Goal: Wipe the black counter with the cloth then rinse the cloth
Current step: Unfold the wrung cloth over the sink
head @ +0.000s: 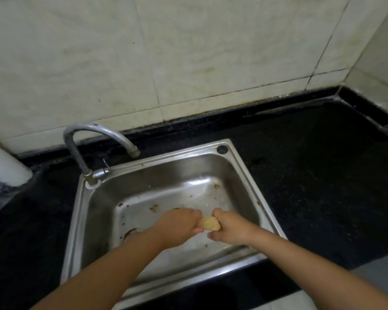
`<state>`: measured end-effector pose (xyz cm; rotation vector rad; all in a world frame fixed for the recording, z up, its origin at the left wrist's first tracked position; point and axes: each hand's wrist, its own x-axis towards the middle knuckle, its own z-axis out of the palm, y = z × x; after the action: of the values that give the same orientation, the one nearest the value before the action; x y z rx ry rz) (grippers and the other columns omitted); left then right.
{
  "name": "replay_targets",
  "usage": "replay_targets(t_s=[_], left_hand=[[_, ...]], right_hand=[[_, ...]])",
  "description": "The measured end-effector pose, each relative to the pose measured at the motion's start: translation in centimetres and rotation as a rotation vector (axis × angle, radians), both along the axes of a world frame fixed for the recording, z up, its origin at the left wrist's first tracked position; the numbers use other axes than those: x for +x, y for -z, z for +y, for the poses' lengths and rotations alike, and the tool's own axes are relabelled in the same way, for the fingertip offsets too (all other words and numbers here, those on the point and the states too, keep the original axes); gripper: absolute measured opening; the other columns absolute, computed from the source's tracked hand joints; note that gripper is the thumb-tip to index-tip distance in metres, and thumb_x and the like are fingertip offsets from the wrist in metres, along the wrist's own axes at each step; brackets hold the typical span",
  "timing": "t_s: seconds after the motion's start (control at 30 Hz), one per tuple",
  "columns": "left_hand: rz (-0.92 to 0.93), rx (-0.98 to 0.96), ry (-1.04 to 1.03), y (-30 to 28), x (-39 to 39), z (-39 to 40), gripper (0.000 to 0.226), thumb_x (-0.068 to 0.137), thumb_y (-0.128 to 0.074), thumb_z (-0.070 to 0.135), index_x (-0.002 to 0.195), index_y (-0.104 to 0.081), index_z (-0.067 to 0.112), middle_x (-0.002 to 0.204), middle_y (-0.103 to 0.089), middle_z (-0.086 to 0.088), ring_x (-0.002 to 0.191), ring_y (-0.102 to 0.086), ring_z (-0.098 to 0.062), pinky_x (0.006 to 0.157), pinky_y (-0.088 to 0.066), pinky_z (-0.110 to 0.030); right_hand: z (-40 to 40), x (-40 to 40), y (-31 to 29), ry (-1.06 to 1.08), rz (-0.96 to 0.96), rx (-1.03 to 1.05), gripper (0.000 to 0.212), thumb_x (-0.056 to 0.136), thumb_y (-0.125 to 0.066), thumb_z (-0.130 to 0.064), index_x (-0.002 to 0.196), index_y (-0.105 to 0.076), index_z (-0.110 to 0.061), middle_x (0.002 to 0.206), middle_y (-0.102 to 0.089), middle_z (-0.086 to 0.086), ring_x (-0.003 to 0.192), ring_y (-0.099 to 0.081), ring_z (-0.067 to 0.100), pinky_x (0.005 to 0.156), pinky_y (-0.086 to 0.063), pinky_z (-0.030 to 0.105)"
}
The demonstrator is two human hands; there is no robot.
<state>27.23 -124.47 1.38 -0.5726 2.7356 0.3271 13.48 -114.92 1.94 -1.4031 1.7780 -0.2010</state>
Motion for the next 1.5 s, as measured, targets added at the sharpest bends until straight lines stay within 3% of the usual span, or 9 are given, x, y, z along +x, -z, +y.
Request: replay_targets(t_s=[0.17,0.33,0.5,0.7,0.9,1.03,1.17,1.33,1.5], left_hand=[[0.576,0.366,-0.500,-2.1,3.1,-0.7,0.038,0.086,-0.061,0.013,0.121,-0.045,0.015,0.113,-0.044,0.000,0.102,-0.047,-0.011,0.076,-0.035,-0.008],[0.947,0.740,-0.743,-6.8,5.7,-1.7,0.038,0.082,-0.058,-0.011,0.092,-0.050,0.024,0.086,-0.057,-0.004,0.060,-0.059,0.003,0.051,-0.047,-0.013],[1.054,0.696,-0.735,-10.0,7.3,-2.8,0.026,0.085,-0.058,-0.001,0.078,-0.060,0.023,0.076,-0.062,0.003,0.068,-0.057,-0.005,0.062,-0.047,-0.016],[1.039,0.824,-0.940,-11.6,8.3,-4.7,0.022,0.094,-0.049,0.012,0.072,-0.050,0.013,0.080,-0.060,-0.001,0.076,-0.058,-0.011,0.063,-0.047,-0.021],[1.029,1.021,-0.904,-12.6,10.6,-5.8,0.007,0.092,-0.048,0.021,0.093,-0.050,0.015,0.096,-0.060,-0.003,0.088,-0.060,-0.015,0.068,-0.051,-0.023],[1.039,1.027,-0.701,-12.1,12.2,-6.6,0.040,0.084,-0.060,0.005,0.114,-0.044,0.026,0.097,-0.064,-0.005,0.079,-0.065,-0.011,0.070,-0.051,-0.024],[1.038,0.867,-0.666,-12.4,13.0,-7.4,0.016,0.083,-0.063,0.005,0.096,-0.057,0.013,0.088,-0.062,-0.004,0.077,-0.060,-0.009,0.070,-0.049,-0.022],[0.986,0.716,-0.653,-12.9,13.0,-8.1,0.016,0.080,-0.066,0.015,0.087,-0.056,0.005,0.087,-0.060,-0.006,0.086,-0.058,-0.018,0.083,-0.048,-0.026],[0.997,0.803,-0.753,-13.2,12.5,-9.0,0.010,0.093,-0.049,0.009,0.089,-0.049,0.018,0.047,-0.052,0.013,0.040,-0.036,-0.002,0.041,-0.030,-0.016]], right_hand=[[-0.4,0.6,-3.3,0.101,0.052,-0.367,0.045,0.091,-0.054,-0.023,0.133,-0.040,-0.013,0.122,-0.048,0.006,0.115,-0.049,0.019,0.085,-0.031,0.014],[-1.1,1.8,-6.7,0.344,-0.058,-0.568,0.038,0.085,-0.062,-0.012,0.121,-0.053,-0.020,0.110,-0.052,-0.002,0.099,-0.051,0.010,0.076,-0.037,0.003],[-2.8,4.2,-8.7,0.313,-0.013,-0.640,0.023,0.078,-0.069,-0.014,0.084,-0.049,-0.023,0.091,-0.056,-0.002,0.079,-0.053,0.009,0.064,-0.038,0.010],[-4.4,7.2,-9.9,0.196,0.025,-0.816,0.036,0.075,-0.070,-0.006,0.070,-0.041,-0.026,0.093,-0.051,-0.017,0.087,-0.054,-0.003,0.072,-0.041,0.010],[-5.7,8.5,-11.3,0.267,-0.265,-0.746,0.019,0.085,-0.061,-0.013,0.083,-0.045,-0.022,0.082,-0.057,-0.006,0.068,-0.057,0.000,0.063,-0.046,0.020],[-6.2,9.2,-12.3,0.273,-0.489,-0.701,0.025,0.082,-0.065,-0.013,0.097,-0.047,-0.021,0.083,-0.060,-0.003,0.070,-0.060,-0.003,0.063,-0.048,0.015],[-7.1,9.7,-12.5,0.342,-0.537,-0.704,0.022,0.079,-0.066,-0.017,0.096,-0.055,-0.025,0.087,-0.064,-0.005,0.074,-0.062,-0.006,0.067,-0.048,0.011],[-8.4,10.0,-13.0,0.385,-0.406,-0.798,0.033,0.079,-0.058,0.012,0.076,-0.058,-0.021,0.082,-0.060,-0.001,0.072,-0.058,0.013,0.059,-0.050,0.020],[-10.4,9.4,-13.7,0.202,0.239,-0.815,0.012,0.083,-0.063,-0.018,0.093,-0.060,-0.025,0.075,-0.044,-0.014,0.076,-0.043,0.006,0.066,-0.037,0.017]])
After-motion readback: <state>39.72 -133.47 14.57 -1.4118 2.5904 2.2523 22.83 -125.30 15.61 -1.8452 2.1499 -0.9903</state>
